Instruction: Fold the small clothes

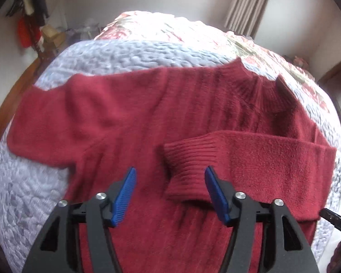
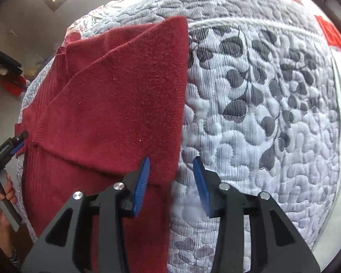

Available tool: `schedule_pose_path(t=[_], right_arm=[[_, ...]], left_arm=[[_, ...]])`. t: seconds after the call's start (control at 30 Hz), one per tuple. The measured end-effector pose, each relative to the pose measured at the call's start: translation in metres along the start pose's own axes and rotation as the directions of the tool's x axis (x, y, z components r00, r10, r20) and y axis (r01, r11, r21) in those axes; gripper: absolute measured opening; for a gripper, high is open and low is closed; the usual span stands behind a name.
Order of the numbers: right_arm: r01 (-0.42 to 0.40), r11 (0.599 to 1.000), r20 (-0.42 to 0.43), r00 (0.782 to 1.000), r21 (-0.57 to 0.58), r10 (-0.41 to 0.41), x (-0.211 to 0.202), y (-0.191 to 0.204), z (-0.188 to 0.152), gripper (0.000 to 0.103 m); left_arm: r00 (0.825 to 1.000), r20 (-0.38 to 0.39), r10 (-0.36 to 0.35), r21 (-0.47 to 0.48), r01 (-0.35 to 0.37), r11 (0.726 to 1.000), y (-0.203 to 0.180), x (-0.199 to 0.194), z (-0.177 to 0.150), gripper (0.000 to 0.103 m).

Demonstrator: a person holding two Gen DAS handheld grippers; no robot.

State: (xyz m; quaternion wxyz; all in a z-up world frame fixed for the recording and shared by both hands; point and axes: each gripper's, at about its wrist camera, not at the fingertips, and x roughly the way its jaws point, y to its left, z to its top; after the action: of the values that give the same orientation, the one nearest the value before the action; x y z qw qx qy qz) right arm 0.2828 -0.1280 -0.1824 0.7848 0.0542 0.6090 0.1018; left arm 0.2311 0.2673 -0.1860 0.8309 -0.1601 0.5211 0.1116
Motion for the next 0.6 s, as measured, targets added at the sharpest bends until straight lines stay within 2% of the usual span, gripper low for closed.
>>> schedule_pose_path(t=[0.07,0.17,0.2,0.3,0.37,0.5,0.53,0.6], right_arm=[[0.022,1.0,0.034,0.999,-0.015,-0.021,-0.014,0.007,-0.003,0.041],[-0.021,0.999,0.055,0.998,-0.039,0.023,-0.023,0.018,-0.005,0.042],[-0.034,0.998,0.053,0.998,-0.054,0.037,-0.022,0.024,-0.004,0.044],[-0.032,0.995,0.037,0.999,-0.09,0.035,-0.011,0.042,0.0,0.045],[-0.045,0.995,0.022,0.999,-0.088,0.047,-0.003,0.044,0.001,0.045],[-0.03,0.996,-0.001,1.0,-0.083,0.03,0.006,0.041,0.004,0.045],[-0.035,0.996,-0.004,0.999,-0.08,0.035,0.008,0.041,0.005,0.045],[-0.037,0.996,-0.007,0.999,-0.082,0.036,0.01,0.038,0.006,0.045]], left_arm=[[0.998,-0.043,-0.052,-0.047,0.05,0.998,0.011,-0.004,-0.005,0.063],[0.978,-0.113,-0.173,-0.145,0.156,0.977,0.018,-0.001,-0.015,0.063],[0.968,-0.129,-0.213,-0.183,0.188,0.965,0.018,0.004,-0.017,0.063],[0.915,-0.178,-0.363,-0.327,0.293,0.898,0.008,0.025,-0.023,0.062],[0.897,-0.172,-0.407,-0.383,0.32,0.866,0.004,0.036,-0.022,0.062],[0.896,-0.119,-0.427,-0.491,0.32,0.81,0.009,0.049,-0.015,0.062],[0.901,-0.116,-0.419,-0.501,0.311,0.808,0.011,0.052,-0.012,0.061],[0.915,-0.122,-0.384,-0.501,0.277,0.82,0.012,0.057,-0.005,0.05]])
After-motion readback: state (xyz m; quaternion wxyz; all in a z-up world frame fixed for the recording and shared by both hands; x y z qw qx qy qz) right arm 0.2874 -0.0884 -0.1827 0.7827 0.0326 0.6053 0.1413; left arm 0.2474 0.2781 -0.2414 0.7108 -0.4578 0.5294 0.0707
